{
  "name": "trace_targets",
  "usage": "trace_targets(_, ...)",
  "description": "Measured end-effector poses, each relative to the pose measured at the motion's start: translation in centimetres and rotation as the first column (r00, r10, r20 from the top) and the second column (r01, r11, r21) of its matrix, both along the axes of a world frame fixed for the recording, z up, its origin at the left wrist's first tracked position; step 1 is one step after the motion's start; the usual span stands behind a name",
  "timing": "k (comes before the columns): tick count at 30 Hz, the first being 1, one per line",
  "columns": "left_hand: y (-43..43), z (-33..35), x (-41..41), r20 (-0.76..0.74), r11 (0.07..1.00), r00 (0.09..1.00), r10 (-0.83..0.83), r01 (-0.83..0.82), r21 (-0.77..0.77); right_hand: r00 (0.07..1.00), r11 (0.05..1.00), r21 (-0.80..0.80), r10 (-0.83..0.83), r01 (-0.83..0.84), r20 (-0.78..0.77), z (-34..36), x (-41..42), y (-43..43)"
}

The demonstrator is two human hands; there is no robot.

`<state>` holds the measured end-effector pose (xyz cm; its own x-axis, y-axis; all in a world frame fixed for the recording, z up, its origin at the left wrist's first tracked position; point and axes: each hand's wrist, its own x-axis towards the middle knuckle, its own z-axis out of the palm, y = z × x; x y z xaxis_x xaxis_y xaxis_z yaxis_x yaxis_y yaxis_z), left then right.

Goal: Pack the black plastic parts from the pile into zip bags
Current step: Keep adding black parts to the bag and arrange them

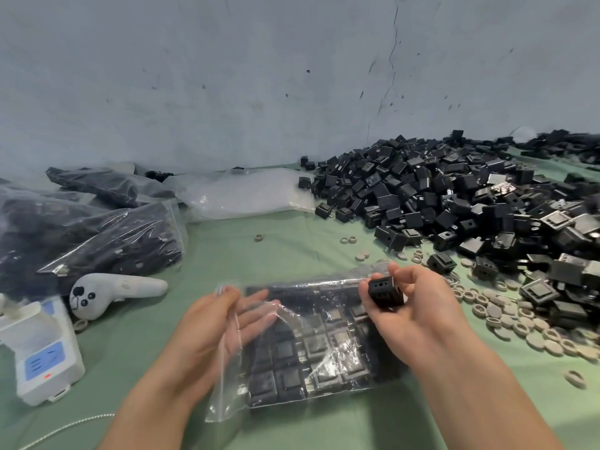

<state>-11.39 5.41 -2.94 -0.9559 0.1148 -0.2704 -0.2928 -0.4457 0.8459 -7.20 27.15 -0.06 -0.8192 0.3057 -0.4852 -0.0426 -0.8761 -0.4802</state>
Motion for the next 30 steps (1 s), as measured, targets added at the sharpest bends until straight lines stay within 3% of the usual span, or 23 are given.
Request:
trace_targets(4, -0.6, 0.2, 0.4, 0.054, 0.986, 0.991, -0.123, 0.116, 0.117, 1.000, 1.000, 0.010, -0.004, 0.004, -0.001, 0.2, -0.1, -0.4)
trace_targets(7, -0.8, 0.3, 0.4, 0.067, 0.986, 0.992, -0.111, 0.101, 0.132, 0.998, 1.000, 0.009, -0.011, 0.011, -0.056, 0.2, 0.3, -0.5)
trace_targets(10, -1.0, 0.1, 0.1, 0.097, 0.997, 0.995, -0.011, 0.003, 0.078, 0.993, 1.000, 0.023, 0.000, 0.003, -0.117, 0.2, 0.8, -0.6)
trace_targets(12, -1.1, -0.1, 0.0, 0.081, 0.994, 0.992, 0.095, -0.089, -0.070, 0.991, 0.999, 0.032, 0.003, 0.001, -0.132, 0.0, 1.2, -0.8)
trace_targets(14, -1.3, -0.5, 0.2, -0.027, 0.923, 0.981, 0.193, -0.191, -0.335, 0.990, 1.000, 0.029, 0.016, -0.012, -0.139, -0.2, 1.6, -1.1)
trace_targets(16, -1.4, -0.6, 0.6, -0.207, 0.777, 0.935, 0.287, -0.354, -0.521, 0.987, 0.999, 0.025, 0.047, -0.044, -0.155, -0.2, 2.0, -1.4)
trace_targets(19, -1.0, 0.4, 1.9, -0.437, 0.623, 0.827, 0.355, -0.558, -0.549, 0.978, 0.991, 0.100, 0.104, -0.087, -0.182, -0.2, 2.7, -2.1)
trace_targets(23, 0.2, 1.6, 4.3, -0.543, 0.632, 0.784, 0.300, -0.590, -0.503, 0.950, 0.953, 0.261, 0.216, -0.154, -0.227, -0.1, 3.7, -3.4)
trace_targets(25, 1.0, 1.8, 5.5, -0.514, 0.740, 0.820, 0.253, -0.506, -0.442, 0.929, 0.890, 0.420, 0.292, -0.176, -0.229, -0.3, 4.1, -4.2)
trace_targets(26, 1.4, 1.8, 6.0, -0.473, 0.806, 0.851, 0.229, -0.438, -0.397, 0.915, 0.815, 0.553, 0.340, -0.173, -0.215, -0.5, 4.3, -4.7)
trace_targets(28, 2.0, 1.9, 7.2, -0.381, 0.903, 0.912, 0.152, -0.284, -0.321, 0.871, 0.591, 0.794, 0.454, -0.139, -0.186, -0.8, 4.7, -6.0)
trace_targets(30, 2.2, 1.6, 8.2, -0.344, 0.941, 0.938, 0.032, -0.144, -0.305, 0.816, 0.384, 0.920, 0.554, -0.074, -0.166, -1.3, 5.1, -7.3)
